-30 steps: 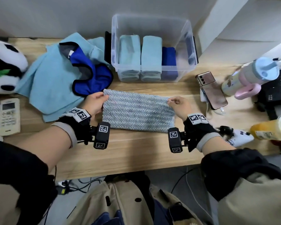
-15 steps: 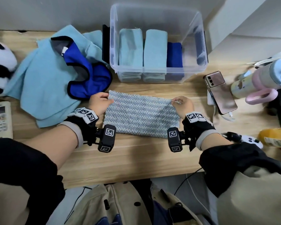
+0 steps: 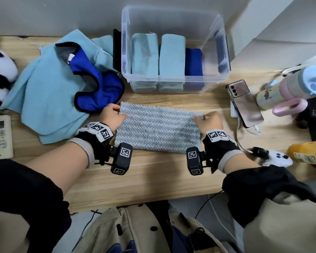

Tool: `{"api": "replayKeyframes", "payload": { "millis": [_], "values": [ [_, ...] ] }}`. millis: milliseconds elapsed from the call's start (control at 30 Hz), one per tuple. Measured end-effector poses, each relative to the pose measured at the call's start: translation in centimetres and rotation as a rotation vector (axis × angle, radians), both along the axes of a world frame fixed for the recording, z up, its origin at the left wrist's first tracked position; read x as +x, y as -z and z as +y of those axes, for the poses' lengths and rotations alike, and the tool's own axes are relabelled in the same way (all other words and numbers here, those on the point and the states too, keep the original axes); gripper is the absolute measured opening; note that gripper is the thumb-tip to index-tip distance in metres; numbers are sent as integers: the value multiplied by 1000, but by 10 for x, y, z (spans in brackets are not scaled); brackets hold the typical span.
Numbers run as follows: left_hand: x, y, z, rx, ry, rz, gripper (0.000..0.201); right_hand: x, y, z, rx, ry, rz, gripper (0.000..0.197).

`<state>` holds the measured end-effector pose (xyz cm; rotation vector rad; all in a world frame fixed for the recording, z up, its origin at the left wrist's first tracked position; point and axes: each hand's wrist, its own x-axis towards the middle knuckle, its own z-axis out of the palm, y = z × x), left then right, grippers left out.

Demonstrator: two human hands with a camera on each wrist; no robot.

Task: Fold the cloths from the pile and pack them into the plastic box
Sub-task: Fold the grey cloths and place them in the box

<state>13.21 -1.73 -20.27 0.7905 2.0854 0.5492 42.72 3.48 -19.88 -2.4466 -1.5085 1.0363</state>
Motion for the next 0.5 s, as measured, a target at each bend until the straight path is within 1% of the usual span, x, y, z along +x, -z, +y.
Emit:
{"api": "replayKeyframes", "payload": {
  "millis": [33, 133, 167, 233, 267, 333, 400, 467, 500],
  "values": [
    [1, -1, -1, -6, 12, -15, 48, 2, 0, -4, -48, -27, -11, 38],
    [4, -4, -7, -23, 32, -43, 54, 1, -3, -15, -198, -88, -49, 41],
    [5, -6, -9, -18, 35, -37, 55, 1, -4, -19, -218, -97, -20, 41],
    [5, -10, -12, 5, 36, -10, 57, -1, -1, -26, -169, -34, 140, 59],
    [4, -12, -13, 26, 40, 18, 58, -2, -3, -29, -126, 7, 245, 61],
    [6, -18, -14, 77, 87, 98, 56, -9, -12, -35, -34, 54, 439, 47],
    [14, -31, -13, 151, 193, 115, 53, -16, -29, -37, 11, 9, 574, 37],
    [29, -55, -11, 246, 366, -2, 55, -25, -52, -38, 46, -129, 639, 37],
    [38, -70, -9, 287, 478, -78, 61, -29, -64, -38, 61, -222, 646, 39]
  ]
}}
